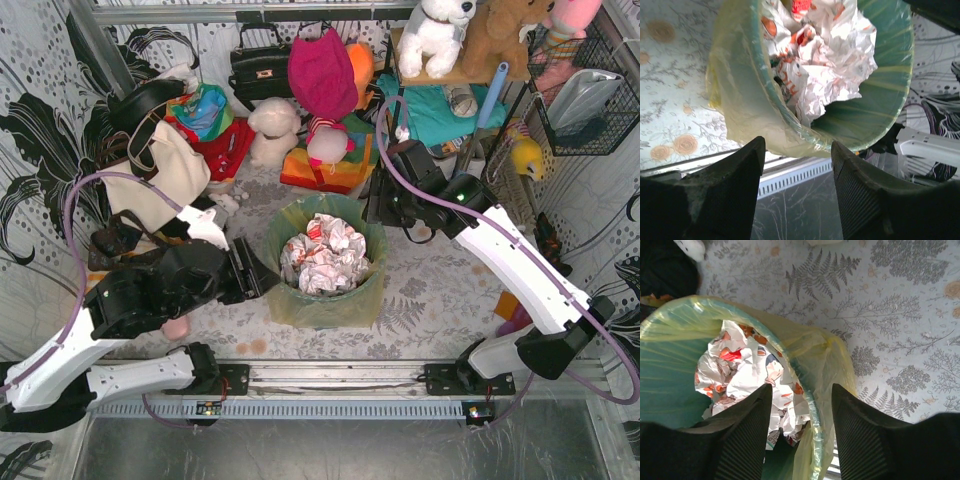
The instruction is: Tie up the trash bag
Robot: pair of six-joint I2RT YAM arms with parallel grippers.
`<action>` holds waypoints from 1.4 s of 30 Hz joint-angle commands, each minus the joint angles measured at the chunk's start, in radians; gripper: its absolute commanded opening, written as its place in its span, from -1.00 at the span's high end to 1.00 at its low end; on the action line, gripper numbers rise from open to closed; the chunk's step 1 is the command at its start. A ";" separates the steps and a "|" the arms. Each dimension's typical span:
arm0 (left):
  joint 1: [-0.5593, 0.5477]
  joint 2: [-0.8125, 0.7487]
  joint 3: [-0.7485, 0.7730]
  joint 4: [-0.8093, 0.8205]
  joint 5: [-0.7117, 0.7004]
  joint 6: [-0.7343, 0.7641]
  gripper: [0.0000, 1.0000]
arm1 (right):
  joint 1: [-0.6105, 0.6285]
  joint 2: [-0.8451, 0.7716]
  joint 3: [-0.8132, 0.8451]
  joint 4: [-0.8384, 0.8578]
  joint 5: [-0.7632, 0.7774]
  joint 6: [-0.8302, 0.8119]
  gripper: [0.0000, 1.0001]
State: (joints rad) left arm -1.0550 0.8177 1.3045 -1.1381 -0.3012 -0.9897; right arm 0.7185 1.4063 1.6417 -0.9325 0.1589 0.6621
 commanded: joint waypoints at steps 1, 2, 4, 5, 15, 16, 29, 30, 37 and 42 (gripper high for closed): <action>-0.007 -0.032 0.052 -0.061 -0.187 -0.033 -0.28 | -0.002 -0.038 0.067 -0.041 0.054 -0.010 -0.05; -0.007 -0.039 0.052 -0.086 -0.232 -0.061 -0.29 | -0.002 -0.046 0.073 -0.052 0.063 -0.010 -0.07; -0.007 -0.054 0.046 -0.136 -0.310 -0.116 -0.29 | -0.002 -0.068 0.083 -0.073 0.085 -0.008 -0.10; -0.007 -0.063 0.039 -0.162 -0.345 -0.143 -0.29 | -0.002 -0.078 0.086 -0.083 0.092 -0.009 -0.11; -0.007 -0.226 -0.234 -0.181 -0.378 -0.350 -0.25 | -0.002 -0.197 0.017 -0.141 0.158 0.027 -0.13; -0.007 -0.239 -0.275 -0.159 -0.359 -0.357 -0.24 | -0.002 -0.210 -0.007 -0.140 0.163 0.030 -0.13; -0.003 -0.277 -0.775 0.273 -0.190 -0.377 -0.22 | -0.002 -0.353 -0.242 -0.124 0.232 0.107 -0.12; 0.001 -0.281 -0.807 0.324 -0.177 -0.368 -0.23 | -0.002 -0.371 -0.265 -0.114 0.239 0.116 -0.12; 0.188 -0.242 -1.012 0.676 0.065 -0.220 -0.22 | -0.003 -0.422 -0.344 -0.084 0.266 0.139 -0.11; 0.311 -0.177 -1.082 0.822 0.197 -0.117 -0.20 | -0.003 -0.406 -0.345 -0.086 0.249 0.139 -0.11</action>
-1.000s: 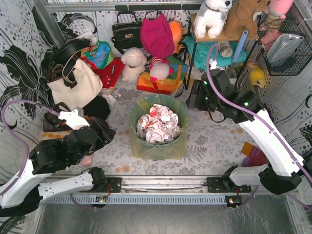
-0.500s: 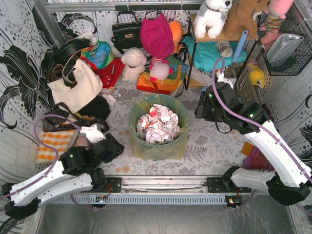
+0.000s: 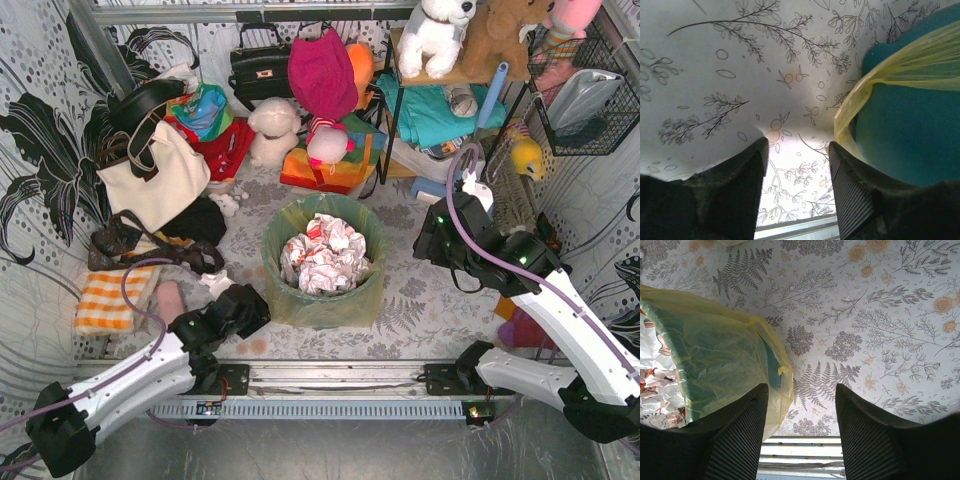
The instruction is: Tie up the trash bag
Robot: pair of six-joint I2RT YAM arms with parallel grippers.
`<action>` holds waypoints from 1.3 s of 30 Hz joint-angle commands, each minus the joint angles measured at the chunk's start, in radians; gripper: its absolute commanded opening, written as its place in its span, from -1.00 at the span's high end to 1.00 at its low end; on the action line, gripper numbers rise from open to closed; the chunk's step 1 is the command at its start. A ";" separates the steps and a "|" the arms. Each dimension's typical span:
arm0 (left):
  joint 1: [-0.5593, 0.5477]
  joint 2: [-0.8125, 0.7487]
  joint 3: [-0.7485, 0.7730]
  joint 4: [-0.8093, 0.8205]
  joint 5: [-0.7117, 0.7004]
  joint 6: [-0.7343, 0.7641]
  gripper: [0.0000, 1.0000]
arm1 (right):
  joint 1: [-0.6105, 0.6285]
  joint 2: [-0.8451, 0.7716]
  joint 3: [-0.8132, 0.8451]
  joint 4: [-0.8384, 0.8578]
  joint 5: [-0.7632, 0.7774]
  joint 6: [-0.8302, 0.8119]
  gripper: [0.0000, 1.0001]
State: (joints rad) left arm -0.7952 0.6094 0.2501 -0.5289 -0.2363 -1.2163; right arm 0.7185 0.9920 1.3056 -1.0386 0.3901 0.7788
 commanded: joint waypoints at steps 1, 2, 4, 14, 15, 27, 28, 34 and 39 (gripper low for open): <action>0.062 0.042 -0.031 0.230 0.139 0.124 -0.20 | -0.003 0.010 -0.011 0.021 0.018 0.024 -0.11; 0.070 0.053 -0.033 0.245 0.144 0.140 -0.20 | -0.002 0.011 -0.013 0.022 -0.001 0.025 -0.11; 0.081 0.078 -0.042 0.291 0.168 0.165 -0.19 | -0.002 0.014 -0.020 0.028 -0.012 0.029 -0.11; 0.107 0.152 -0.054 0.398 0.185 0.243 -0.07 | -0.004 -0.006 -0.061 0.059 -0.019 0.049 -0.11; 0.109 0.166 -0.053 0.406 0.186 0.251 -0.04 | -0.002 -0.008 -0.066 0.062 -0.019 0.049 -0.10; 0.134 0.300 -0.031 0.424 0.190 0.314 0.36 | -0.004 -0.057 -0.201 0.104 -0.039 0.078 -0.02; 0.135 0.304 -0.025 0.410 0.186 0.316 0.41 | -0.003 -0.065 -0.215 0.111 -0.043 0.083 -0.02; 0.139 0.295 0.001 0.335 0.165 0.333 0.67 | -0.003 -0.105 -0.340 0.190 -0.090 0.113 -0.01; 0.140 0.250 0.016 0.295 0.152 0.336 0.82 | -0.003 -0.123 -0.475 0.318 -0.167 0.147 0.01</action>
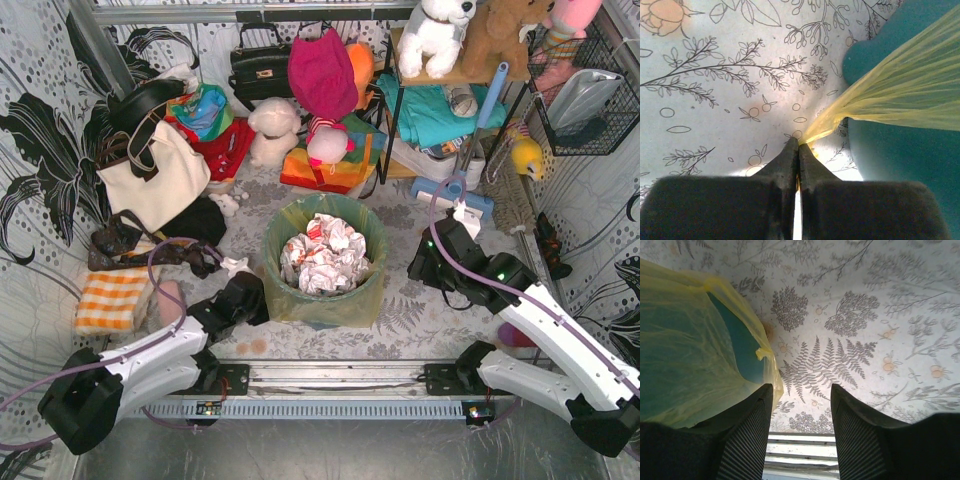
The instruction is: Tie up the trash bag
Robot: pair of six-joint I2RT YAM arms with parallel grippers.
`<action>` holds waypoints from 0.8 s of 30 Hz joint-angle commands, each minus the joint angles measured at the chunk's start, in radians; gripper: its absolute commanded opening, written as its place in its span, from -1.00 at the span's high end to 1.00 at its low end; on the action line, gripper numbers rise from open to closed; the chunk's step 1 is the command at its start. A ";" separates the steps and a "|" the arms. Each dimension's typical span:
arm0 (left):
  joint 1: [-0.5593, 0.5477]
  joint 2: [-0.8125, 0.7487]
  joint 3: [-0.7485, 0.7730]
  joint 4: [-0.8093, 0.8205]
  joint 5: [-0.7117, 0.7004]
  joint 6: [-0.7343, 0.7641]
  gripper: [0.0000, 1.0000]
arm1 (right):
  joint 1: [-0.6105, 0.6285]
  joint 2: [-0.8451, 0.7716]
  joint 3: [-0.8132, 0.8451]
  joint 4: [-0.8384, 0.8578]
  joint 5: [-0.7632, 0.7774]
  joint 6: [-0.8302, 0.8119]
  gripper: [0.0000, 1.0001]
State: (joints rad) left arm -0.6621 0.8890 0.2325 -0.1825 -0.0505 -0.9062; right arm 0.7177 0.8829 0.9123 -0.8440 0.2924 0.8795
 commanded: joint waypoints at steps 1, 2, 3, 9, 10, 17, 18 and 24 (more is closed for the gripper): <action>0.008 -0.036 0.034 -0.053 -0.032 0.031 0.87 | -0.001 -0.016 -0.115 0.159 -0.093 0.054 0.02; 0.009 -0.043 0.034 -0.049 -0.027 0.038 0.93 | -0.003 -0.018 -0.145 0.195 -0.116 0.062 0.02; 0.008 -0.048 0.034 -0.044 -0.020 0.042 0.95 | -0.002 -0.018 -0.177 0.234 -0.137 0.069 0.02; 0.007 -0.067 0.032 -0.053 -0.005 0.044 0.99 | -0.003 0.011 -0.309 0.456 -0.248 0.116 0.04; 0.008 -0.071 0.032 -0.054 -0.004 0.043 0.99 | -0.002 0.018 -0.327 0.486 -0.262 0.123 0.04; 0.008 -0.077 0.029 -0.062 -0.005 0.033 1.00 | -0.002 0.087 -0.391 0.623 -0.314 0.131 0.11; 0.009 -0.076 0.029 -0.061 -0.005 0.033 1.00 | -0.003 0.096 -0.392 0.633 -0.315 0.129 0.13; 0.008 -0.069 0.032 -0.064 0.001 0.033 1.00 | -0.003 0.171 -0.383 0.681 -0.303 0.105 0.27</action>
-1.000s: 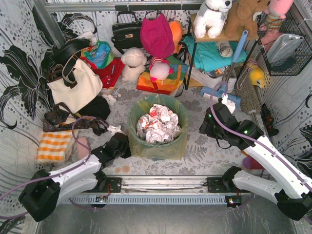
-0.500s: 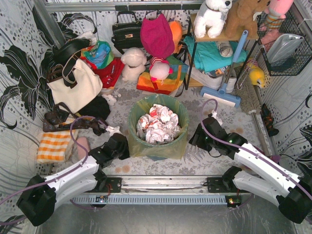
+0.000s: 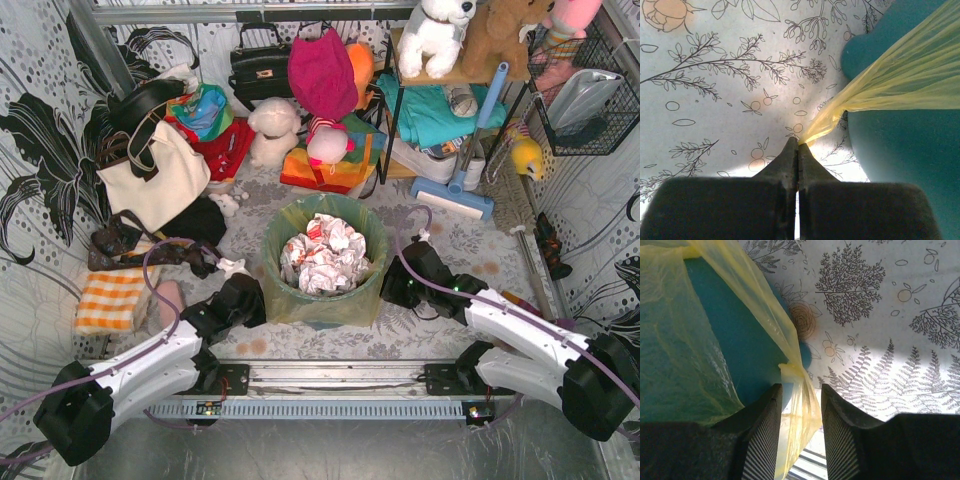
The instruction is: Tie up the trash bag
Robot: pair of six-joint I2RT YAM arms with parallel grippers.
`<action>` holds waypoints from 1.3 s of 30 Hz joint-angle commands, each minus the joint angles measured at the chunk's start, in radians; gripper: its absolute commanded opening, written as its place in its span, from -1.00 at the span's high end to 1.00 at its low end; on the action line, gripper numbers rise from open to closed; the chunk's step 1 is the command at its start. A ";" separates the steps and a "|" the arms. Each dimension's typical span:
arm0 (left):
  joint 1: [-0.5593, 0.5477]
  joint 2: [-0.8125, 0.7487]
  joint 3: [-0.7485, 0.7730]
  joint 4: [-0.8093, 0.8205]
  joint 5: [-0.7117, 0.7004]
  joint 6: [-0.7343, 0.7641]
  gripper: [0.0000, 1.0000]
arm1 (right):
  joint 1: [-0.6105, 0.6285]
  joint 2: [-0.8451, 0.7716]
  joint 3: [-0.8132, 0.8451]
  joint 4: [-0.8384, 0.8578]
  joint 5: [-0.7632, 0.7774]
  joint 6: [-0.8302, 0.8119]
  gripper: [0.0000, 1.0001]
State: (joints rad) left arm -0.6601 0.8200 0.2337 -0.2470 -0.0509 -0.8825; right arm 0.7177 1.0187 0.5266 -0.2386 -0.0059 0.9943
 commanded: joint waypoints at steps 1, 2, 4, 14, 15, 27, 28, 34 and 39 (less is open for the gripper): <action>0.006 0.002 0.031 -0.001 0.003 0.009 1.00 | -0.003 0.047 0.006 0.080 0.001 -0.011 0.28; 0.007 -0.001 0.032 -0.004 0.003 0.009 1.00 | -0.003 0.061 0.011 0.081 0.004 -0.012 0.29; 0.006 -0.001 0.032 -0.007 0.003 0.009 1.00 | -0.003 0.083 0.017 0.087 0.007 -0.016 0.31; 0.006 -0.017 0.042 -0.028 -0.007 0.004 1.00 | -0.003 0.133 0.029 0.091 0.029 -0.037 0.62; 0.006 -0.020 0.043 -0.033 -0.011 0.004 1.00 | -0.003 0.131 0.027 0.088 0.034 -0.037 0.67; 0.005 -0.060 0.044 -0.071 -0.041 -0.020 1.00 | -0.003 0.016 -0.021 0.010 0.101 -0.018 1.00; 0.006 -0.063 0.043 -0.074 -0.043 -0.020 1.00 | -0.003 0.003 -0.028 0.008 0.100 -0.015 1.00; 0.005 -0.100 0.068 -0.128 -0.063 -0.031 1.00 | -0.003 -0.069 -0.046 -0.008 0.097 -0.007 1.00; 0.005 -0.178 0.111 -0.207 -0.084 -0.085 1.00 | -0.003 -0.119 -0.022 -0.030 0.053 0.001 1.00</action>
State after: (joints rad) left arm -0.6601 0.6960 0.2859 -0.3981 -0.0895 -0.9161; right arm 0.7177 0.9413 0.4931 -0.2321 0.0677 0.9798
